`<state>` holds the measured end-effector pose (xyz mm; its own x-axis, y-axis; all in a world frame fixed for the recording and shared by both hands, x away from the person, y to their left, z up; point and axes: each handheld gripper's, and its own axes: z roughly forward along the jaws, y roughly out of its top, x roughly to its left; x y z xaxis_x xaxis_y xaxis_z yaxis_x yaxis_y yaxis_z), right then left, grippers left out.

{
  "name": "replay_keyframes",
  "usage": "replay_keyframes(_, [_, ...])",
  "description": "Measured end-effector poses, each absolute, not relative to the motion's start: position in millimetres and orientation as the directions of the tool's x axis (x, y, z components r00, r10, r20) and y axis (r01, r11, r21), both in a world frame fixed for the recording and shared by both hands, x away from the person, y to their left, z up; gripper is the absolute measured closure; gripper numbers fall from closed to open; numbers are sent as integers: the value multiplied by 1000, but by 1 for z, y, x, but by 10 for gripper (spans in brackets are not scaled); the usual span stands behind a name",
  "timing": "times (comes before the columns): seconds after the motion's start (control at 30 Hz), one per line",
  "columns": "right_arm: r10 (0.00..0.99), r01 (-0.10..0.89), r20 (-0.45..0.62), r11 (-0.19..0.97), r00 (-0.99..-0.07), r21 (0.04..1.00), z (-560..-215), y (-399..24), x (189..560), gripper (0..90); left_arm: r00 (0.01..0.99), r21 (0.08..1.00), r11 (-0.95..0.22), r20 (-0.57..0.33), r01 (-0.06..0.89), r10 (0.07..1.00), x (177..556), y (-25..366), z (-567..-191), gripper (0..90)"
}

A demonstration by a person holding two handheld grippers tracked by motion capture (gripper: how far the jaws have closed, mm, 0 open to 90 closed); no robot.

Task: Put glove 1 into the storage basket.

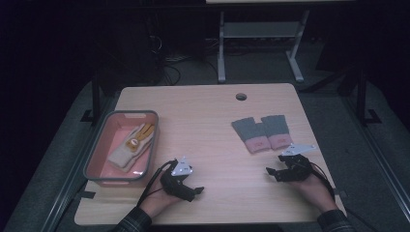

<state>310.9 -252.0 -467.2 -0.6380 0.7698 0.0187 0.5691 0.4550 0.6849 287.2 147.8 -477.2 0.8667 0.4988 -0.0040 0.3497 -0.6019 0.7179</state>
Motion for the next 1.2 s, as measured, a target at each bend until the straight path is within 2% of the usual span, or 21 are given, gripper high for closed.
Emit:
replay_keyframes(0.07, [773,564,22,443,-634,697,-462,-250,313,458,868,719,-602,-3,347,497,287,148,-477,116])
replay_keyframes(0.1, [778,572,35,430,-627,699,-458,-249,314,582,868,718,-603,-4,348,496,287,148,-477,116])
replay_keyframes(0.17, [777,579,65,407,-626,707,-452,-249,320,753,867,718,-601,-7,351,498,287,148,-477,116])
replay_keyframes(0.27, [790,582,82,373,-608,723,-445,-246,332,890,867,717,-602,-9,353,498,287,148,-477,116])
replay_keyframes(0.57, [773,544,70,376,-631,750,-439,-238,369,900,868,716,-602,-10,353,497,287,148,-477,116])
replay_keyframes(0.83, [781,560,79,369,-620,742,-447,-231,393,900,868,716,-602,-10,353,497,287,148,-477,116])
replay_keyframes(1.2, [781,579,58,409,-622,706,-464,-227,401,900,869,716,-605,-4,348,495,288,148,-477,116])
